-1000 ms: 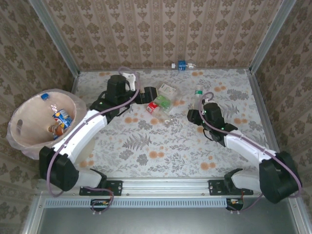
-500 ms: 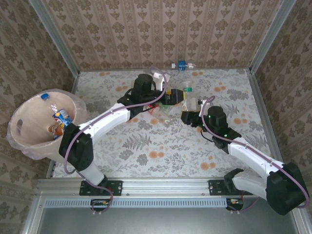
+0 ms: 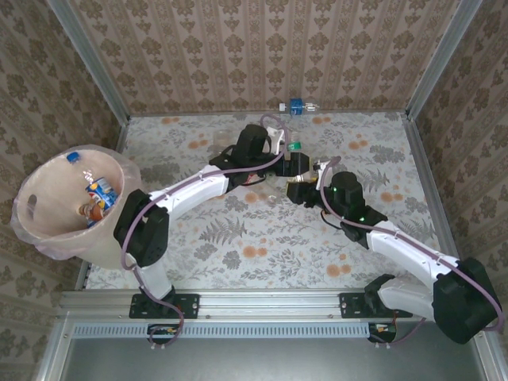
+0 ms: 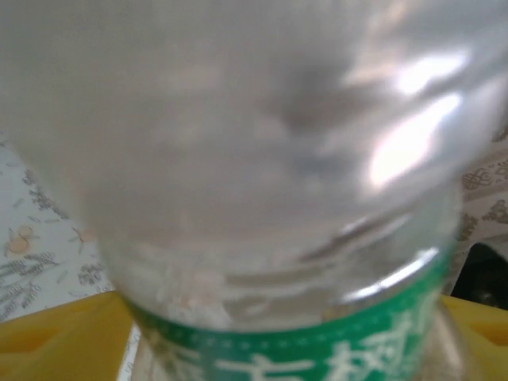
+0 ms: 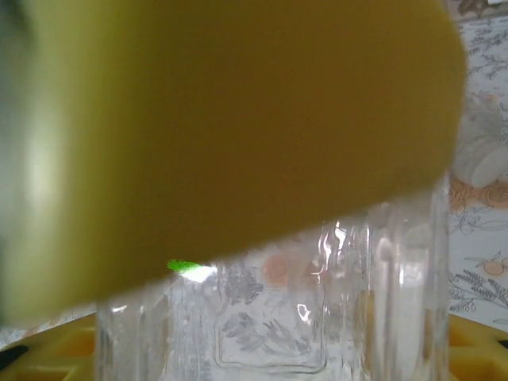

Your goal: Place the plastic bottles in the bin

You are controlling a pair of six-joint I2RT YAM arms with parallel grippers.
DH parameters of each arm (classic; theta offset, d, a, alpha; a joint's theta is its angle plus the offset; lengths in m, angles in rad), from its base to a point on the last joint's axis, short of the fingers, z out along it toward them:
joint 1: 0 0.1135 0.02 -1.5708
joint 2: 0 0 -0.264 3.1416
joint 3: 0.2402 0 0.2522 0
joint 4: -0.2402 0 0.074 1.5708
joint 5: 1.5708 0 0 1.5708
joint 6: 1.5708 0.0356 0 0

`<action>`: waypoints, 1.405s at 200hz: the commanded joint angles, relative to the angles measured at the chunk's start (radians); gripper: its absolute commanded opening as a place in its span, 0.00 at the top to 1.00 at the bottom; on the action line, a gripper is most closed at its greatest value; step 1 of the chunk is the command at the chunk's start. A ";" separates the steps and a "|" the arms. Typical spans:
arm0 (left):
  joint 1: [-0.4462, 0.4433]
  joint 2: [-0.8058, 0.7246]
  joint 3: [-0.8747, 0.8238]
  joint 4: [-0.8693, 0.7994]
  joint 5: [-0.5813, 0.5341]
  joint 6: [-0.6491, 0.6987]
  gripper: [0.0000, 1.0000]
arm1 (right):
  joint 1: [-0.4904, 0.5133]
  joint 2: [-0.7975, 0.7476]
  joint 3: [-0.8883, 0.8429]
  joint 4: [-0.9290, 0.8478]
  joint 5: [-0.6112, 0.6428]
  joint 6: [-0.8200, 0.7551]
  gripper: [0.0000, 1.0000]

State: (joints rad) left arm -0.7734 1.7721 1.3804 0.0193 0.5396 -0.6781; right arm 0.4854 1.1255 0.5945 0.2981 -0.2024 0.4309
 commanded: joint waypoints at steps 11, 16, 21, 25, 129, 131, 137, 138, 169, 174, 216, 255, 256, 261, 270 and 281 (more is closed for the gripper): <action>0.003 -0.003 0.012 -0.052 0.069 0.013 0.34 | 0.016 0.008 0.047 0.040 0.007 -0.049 0.54; 0.005 -0.006 0.011 -0.051 0.071 0.014 0.37 | 0.018 0.008 0.050 0.037 -0.004 -0.053 0.53; 0.008 -0.008 0.012 -0.053 0.073 0.015 0.39 | 0.019 0.010 0.054 0.033 -0.017 -0.059 0.52; 0.011 -0.009 0.015 -0.052 0.075 0.014 0.41 | 0.021 0.011 0.057 0.028 -0.028 -0.067 0.51; 0.171 -0.303 0.202 -0.666 -0.384 0.318 0.49 | 0.019 -0.166 0.021 0.061 0.077 -0.147 0.00; 0.174 -0.309 0.206 -0.677 -0.394 0.318 0.50 | 0.021 -0.168 0.018 0.059 0.091 -0.147 0.00; 0.190 -0.326 0.221 -0.710 -0.432 0.318 0.50 | 0.019 -0.172 0.012 0.052 0.132 -0.145 0.00; 0.192 -0.328 0.223 -0.716 -0.437 0.318 0.50 | 0.019 -0.173 0.011 0.049 0.138 -0.144 0.00; 0.229 -0.373 0.371 -0.970 -0.673 0.368 0.49 | 0.019 -0.174 -0.014 0.010 0.259 -0.146 0.00; 0.231 -0.374 0.404 -1.019 -0.737 0.378 0.49 | 0.020 -0.173 -0.017 0.003 0.271 -0.146 0.00; 0.339 -0.395 0.560 -1.276 -1.039 0.423 0.48 | 0.017 -0.143 -0.015 -0.027 0.297 -0.146 0.00; 0.498 -0.457 0.542 -1.300 -1.172 0.455 0.48 | 0.015 -0.103 -0.002 -0.009 0.303 -0.125 0.00; 0.501 -0.459 0.541 -1.300 -1.177 0.456 0.47 | 0.015 -0.102 -0.001 -0.008 0.303 -0.124 0.00; 0.525 -0.469 0.534 -1.298 -1.201 0.463 0.47 | 0.015 -0.095 0.003 -0.007 0.304 -0.118 0.00; 0.582 -0.487 0.519 -1.290 -1.227 0.477 0.47 | 0.015 -0.082 0.012 -0.007 0.301 -0.111 0.00; 0.656 -0.507 0.504 -1.289 -1.236 0.491 0.47 | 0.016 -0.068 0.026 -0.011 0.292 -0.107 0.00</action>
State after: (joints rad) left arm -0.2337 1.3243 1.9064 -1.2289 -0.5610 -0.2459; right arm 0.5018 1.0302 0.5835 0.2817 0.0731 0.3065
